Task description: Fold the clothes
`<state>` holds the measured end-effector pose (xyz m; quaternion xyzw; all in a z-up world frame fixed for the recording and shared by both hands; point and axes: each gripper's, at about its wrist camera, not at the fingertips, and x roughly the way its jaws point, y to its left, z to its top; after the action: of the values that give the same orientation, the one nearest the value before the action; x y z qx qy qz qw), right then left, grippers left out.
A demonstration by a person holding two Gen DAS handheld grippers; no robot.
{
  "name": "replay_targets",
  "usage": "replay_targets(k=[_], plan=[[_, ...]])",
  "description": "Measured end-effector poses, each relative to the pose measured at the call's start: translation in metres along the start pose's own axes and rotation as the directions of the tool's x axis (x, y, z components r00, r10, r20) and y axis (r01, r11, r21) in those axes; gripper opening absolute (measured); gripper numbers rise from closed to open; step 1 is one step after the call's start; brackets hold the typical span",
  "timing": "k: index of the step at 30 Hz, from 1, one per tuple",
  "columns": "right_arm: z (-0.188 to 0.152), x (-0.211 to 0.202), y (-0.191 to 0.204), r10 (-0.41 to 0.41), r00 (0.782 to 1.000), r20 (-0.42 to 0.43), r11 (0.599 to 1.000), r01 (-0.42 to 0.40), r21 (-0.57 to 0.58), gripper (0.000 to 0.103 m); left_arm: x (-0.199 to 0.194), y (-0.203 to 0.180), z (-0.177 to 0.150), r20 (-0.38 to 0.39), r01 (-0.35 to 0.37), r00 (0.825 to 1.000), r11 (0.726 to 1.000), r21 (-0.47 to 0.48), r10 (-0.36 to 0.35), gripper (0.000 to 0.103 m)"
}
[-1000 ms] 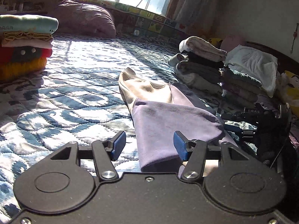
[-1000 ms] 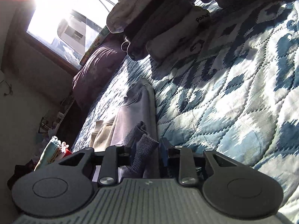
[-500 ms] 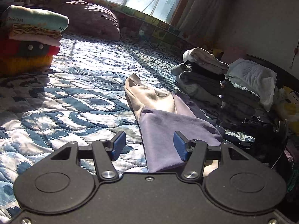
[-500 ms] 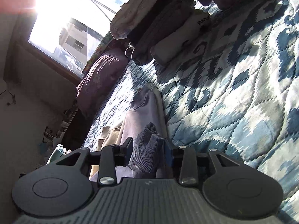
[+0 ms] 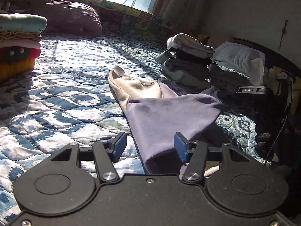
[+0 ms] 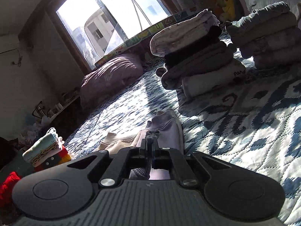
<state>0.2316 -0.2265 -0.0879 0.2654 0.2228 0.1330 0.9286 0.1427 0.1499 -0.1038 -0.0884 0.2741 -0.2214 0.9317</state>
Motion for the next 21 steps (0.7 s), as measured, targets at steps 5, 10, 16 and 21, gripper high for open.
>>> replay_targets(k=[5,10,16,21], plan=[[0.025,-0.006,-0.001,0.017,1.0,0.019,1.0,-0.017,0.01,0.006,0.017,-0.03,-0.011,-0.067,-0.026,0.997,0.984,0.178,0.039,0.054],[0.044,-0.01,-0.003,0.017,1.0,0.022,1.0,-0.017,0.0,0.006,0.026,-0.053,-0.021,-0.091,-0.006,0.995,0.955,0.297,0.034,0.052],[0.052,-0.021,-0.01,0.031,0.999,0.026,0.999,-0.031,0.011,0.006,0.034,-0.064,-0.031,-0.146,0.028,0.989,0.92,0.39,0.031,0.049],[0.047,-0.031,-0.02,0.041,0.999,0.015,0.998,-0.042,0.053,0.006,0.035,-0.058,-0.036,-0.196,0.061,0.98,0.915,0.399,0.02,0.048]])
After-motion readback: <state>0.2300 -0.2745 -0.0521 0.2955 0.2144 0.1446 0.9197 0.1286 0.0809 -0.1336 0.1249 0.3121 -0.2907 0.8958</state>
